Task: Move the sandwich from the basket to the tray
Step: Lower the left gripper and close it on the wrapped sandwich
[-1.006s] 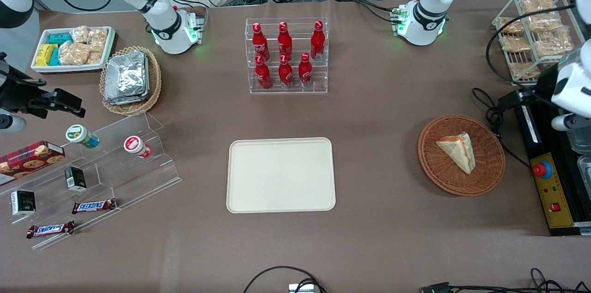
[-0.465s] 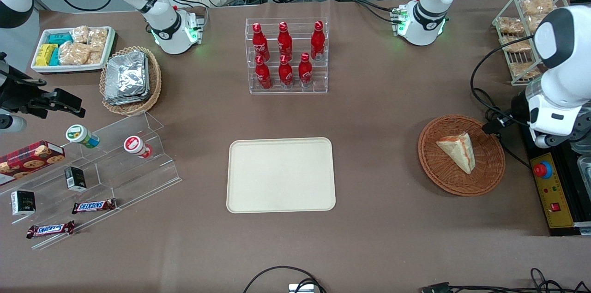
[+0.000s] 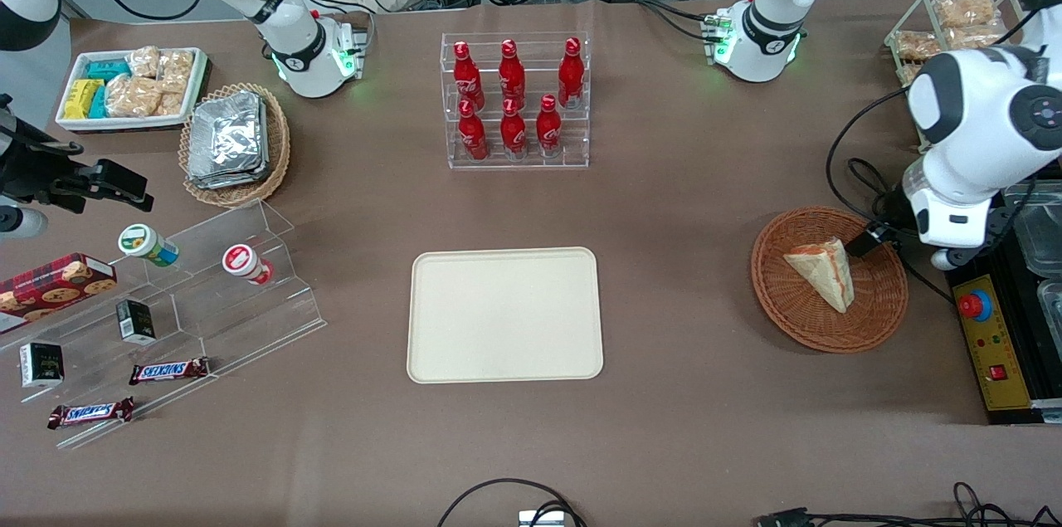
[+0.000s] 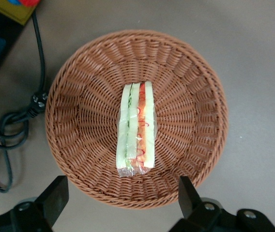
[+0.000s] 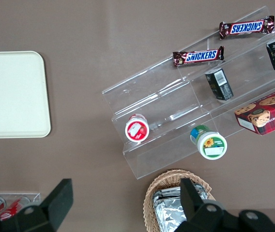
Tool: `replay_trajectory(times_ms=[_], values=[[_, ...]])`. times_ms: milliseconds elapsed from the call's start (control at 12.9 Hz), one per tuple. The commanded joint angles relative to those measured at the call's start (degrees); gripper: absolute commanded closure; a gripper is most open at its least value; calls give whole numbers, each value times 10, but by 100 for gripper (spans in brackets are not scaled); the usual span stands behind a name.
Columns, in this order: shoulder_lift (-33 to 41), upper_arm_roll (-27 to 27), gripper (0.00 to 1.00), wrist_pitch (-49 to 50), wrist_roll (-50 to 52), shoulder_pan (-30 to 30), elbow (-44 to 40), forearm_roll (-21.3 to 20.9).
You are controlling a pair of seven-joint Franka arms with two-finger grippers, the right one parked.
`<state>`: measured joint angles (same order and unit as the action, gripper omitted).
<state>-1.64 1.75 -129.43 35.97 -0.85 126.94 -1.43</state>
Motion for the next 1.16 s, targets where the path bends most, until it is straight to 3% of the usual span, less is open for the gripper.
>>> replay_trajectory(times_ms=[0,232,1084], values=[[-5,-3,0,-59,27,-1,37,-3],[-22,-2,0,-134,30,-1,74,-3],[-90,-2,0,-240,45,-1,92,-2]])
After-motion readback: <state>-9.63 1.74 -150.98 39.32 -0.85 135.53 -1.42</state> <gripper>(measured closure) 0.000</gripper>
